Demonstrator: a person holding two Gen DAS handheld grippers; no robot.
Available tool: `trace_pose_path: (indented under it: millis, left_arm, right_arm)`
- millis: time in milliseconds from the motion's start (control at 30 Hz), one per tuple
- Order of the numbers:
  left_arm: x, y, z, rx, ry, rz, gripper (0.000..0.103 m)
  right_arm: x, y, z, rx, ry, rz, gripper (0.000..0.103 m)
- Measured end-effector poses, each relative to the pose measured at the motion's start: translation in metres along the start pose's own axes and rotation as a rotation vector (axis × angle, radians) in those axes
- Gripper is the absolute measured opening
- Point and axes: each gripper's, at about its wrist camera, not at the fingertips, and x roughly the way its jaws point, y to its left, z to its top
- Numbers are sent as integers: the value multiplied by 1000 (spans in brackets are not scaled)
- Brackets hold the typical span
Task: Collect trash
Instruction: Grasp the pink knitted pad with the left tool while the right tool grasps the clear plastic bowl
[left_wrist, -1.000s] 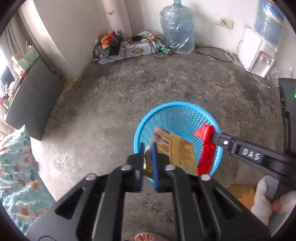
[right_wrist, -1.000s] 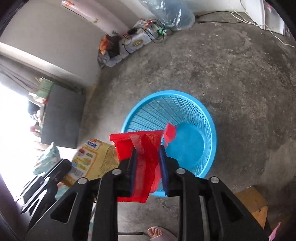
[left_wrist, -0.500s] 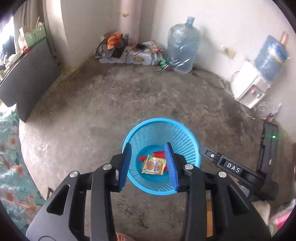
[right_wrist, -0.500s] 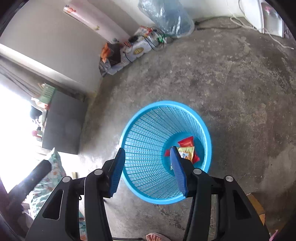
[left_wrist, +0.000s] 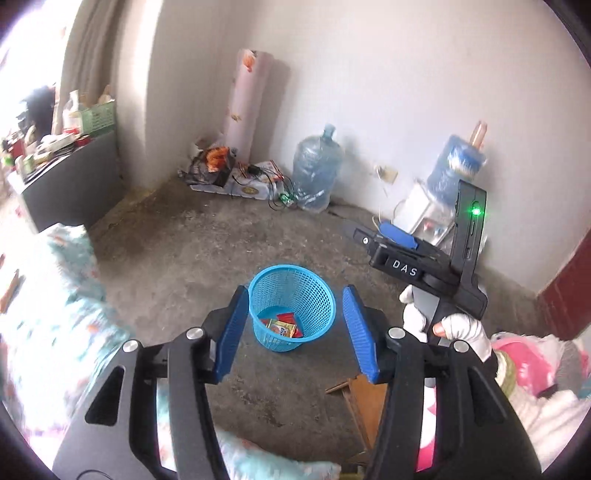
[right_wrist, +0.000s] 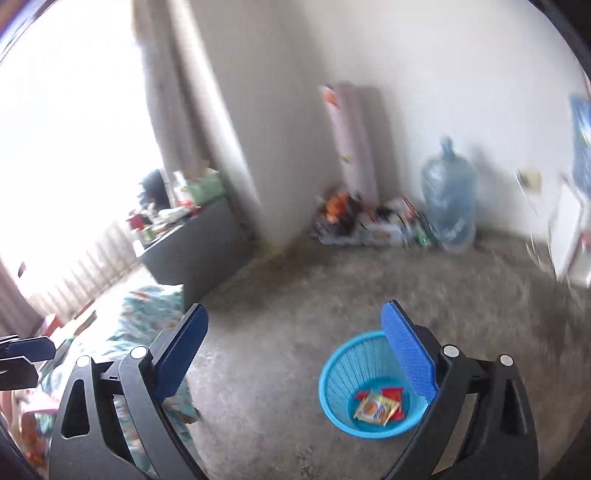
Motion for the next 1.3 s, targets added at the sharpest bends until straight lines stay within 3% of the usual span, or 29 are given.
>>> trace_pose_path:
  millis: [100,200,400,500,700,900,1067,1300]
  left_arm:
    - [-67,17,-23,-48,-92,33,51]
    - [-130,37,-49,-114,-176,116,52]
    - [-242,82,-113,-246,-321,308,71]
    - [-267,105,-142,-304,-330,420,81]
    - [-264,140,-166,-323,-268,550,84]
    - [-247,159,-172,-237,-164,656,85]
    - [-236,167,-175,-215,-124,658,85]
    - [-231,183,-184,-239,-103,647,85]
  right_arm:
    - [-31,48,9,-65,-16,114,92]
    - [-55,87,6,-94,15,247,92]
    - [-74,161,-21,-101,161,493,92]
    - [-71,201,-40,-89,274,611,92]
    - [-47,277,-65,-88,473,753,88]
    - [-14,330,-83,-109,581,735,83]
    - [7,320,-78,-89,541,614,82]
    - [41,301,-76,-177,482,413,83]
